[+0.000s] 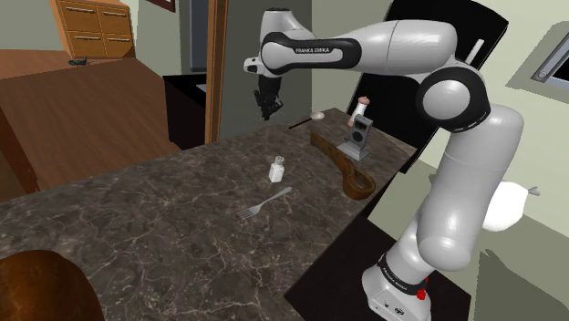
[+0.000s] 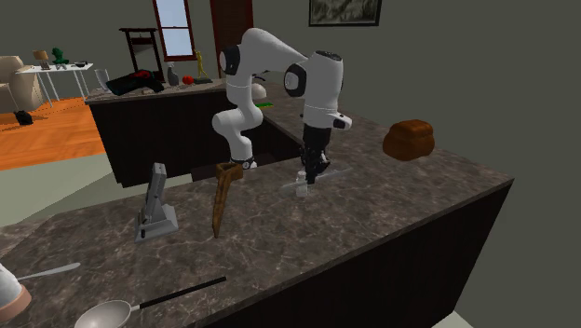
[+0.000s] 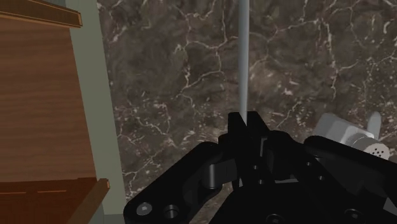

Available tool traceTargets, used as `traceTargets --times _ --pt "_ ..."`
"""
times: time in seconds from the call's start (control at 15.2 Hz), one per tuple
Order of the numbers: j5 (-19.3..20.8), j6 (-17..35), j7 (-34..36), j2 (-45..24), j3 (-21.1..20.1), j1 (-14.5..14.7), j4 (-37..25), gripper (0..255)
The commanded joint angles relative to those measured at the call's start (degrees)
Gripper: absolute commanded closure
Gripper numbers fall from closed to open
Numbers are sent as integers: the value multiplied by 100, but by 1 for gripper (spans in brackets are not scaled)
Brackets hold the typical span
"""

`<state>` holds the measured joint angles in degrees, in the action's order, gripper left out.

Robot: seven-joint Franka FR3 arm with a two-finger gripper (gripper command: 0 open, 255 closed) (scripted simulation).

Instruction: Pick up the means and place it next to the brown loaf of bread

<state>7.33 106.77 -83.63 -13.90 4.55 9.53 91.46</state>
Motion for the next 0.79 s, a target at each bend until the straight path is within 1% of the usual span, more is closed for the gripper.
traceTargets --times 0.0,0.73 --pt "-3 -142 -17 18 0 1 -122 255" --pt "-29 -1002 -125 -34 0 4 -1041 255"
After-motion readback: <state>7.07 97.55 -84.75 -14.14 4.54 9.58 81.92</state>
